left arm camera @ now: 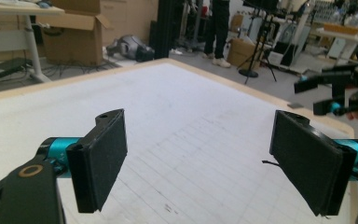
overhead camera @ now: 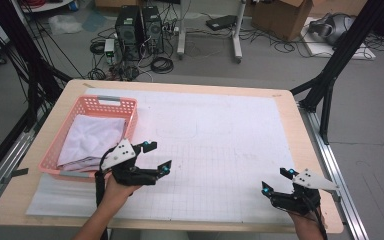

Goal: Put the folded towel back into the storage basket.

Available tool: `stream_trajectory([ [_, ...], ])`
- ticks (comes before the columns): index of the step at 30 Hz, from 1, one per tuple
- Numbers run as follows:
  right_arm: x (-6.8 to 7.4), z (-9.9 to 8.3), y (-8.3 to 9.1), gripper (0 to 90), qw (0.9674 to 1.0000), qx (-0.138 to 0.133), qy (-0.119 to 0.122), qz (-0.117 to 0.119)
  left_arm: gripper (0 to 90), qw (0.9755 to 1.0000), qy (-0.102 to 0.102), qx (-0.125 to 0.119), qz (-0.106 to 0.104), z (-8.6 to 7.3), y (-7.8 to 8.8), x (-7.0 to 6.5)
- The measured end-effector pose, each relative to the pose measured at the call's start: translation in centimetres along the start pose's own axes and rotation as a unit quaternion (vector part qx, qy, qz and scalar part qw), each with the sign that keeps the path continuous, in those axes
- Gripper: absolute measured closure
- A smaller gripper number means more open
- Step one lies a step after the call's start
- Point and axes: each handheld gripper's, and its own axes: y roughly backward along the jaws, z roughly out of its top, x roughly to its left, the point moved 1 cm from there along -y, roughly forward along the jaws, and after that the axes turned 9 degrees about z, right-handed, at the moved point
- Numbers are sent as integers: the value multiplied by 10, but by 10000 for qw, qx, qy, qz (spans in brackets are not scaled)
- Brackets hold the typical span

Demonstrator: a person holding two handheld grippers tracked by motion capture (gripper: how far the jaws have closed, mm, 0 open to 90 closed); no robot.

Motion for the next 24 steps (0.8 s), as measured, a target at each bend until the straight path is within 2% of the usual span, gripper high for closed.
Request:
stream_trajectory([
  [5, 2, 0, -1, 187, 10000, 1, 35, 9, 199, 9998, -101, 155, -103, -11, -6, -11],
  [7, 3, 1, -1, 187, 10000, 0, -8, 17, 199, 9998, -92, 141, -112, -13, -6, -13],
  [14, 5, 3, -4, 187, 10000, -28, 27, 33, 200, 9999, -44, 88, -89, -13, 2, -10],
  [24, 6, 3, -7, 187, 10000, -4, 44, 59, 201, 9999, -13, 148, -29, -15, 2, -5],
])
